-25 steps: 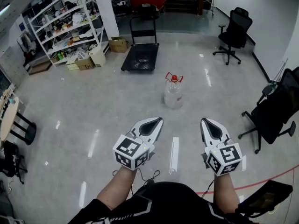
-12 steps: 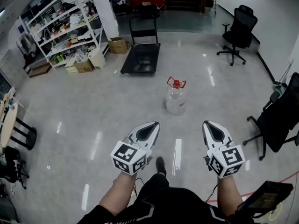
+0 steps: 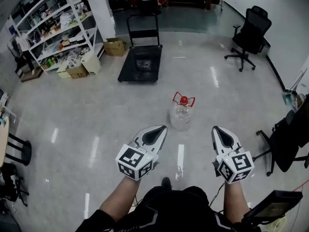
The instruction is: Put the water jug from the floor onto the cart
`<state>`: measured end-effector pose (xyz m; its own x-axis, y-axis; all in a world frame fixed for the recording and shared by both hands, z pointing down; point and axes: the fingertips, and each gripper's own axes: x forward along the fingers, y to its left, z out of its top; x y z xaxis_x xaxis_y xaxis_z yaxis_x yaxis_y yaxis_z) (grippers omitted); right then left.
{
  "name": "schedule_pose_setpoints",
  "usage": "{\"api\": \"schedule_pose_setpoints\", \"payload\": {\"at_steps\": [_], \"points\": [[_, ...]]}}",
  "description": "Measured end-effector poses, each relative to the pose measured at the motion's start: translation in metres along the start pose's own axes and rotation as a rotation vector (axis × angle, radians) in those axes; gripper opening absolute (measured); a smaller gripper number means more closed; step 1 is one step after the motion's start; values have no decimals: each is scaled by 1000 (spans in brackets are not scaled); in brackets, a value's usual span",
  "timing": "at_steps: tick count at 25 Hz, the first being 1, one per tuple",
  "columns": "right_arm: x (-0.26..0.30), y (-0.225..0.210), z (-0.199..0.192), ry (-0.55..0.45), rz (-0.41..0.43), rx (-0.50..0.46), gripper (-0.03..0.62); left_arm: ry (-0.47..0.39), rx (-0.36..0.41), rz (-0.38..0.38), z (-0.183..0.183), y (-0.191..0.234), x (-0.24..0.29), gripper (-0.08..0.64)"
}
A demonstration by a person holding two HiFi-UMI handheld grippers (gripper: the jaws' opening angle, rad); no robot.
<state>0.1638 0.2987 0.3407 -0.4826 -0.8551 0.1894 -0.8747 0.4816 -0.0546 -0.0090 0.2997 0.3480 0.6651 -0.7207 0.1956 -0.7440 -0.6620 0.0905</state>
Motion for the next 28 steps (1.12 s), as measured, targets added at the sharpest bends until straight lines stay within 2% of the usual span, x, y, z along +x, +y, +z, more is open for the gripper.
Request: {"api": "schedule_pose_setpoints", "payload": {"at_steps": [6, 13, 16, 20, 28], "points": [[85, -50, 20, 5, -6, 0, 3, 13, -11, -19, 15, 61, 72, 0], [203, -131, 40, -23, 44, -7, 3, 56, 8, -13, 28, 128, 192, 0], [255, -175, 56, -27, 85, 5, 3, 52, -20, 5, 46, 155, 249, 0], [313, -216, 83, -39, 132, -16, 5, 33, -22, 33, 71, 189, 299, 1], [392, -245, 85, -14, 142, 12, 5, 34, -33, 66, 84, 262, 353, 2]]}}
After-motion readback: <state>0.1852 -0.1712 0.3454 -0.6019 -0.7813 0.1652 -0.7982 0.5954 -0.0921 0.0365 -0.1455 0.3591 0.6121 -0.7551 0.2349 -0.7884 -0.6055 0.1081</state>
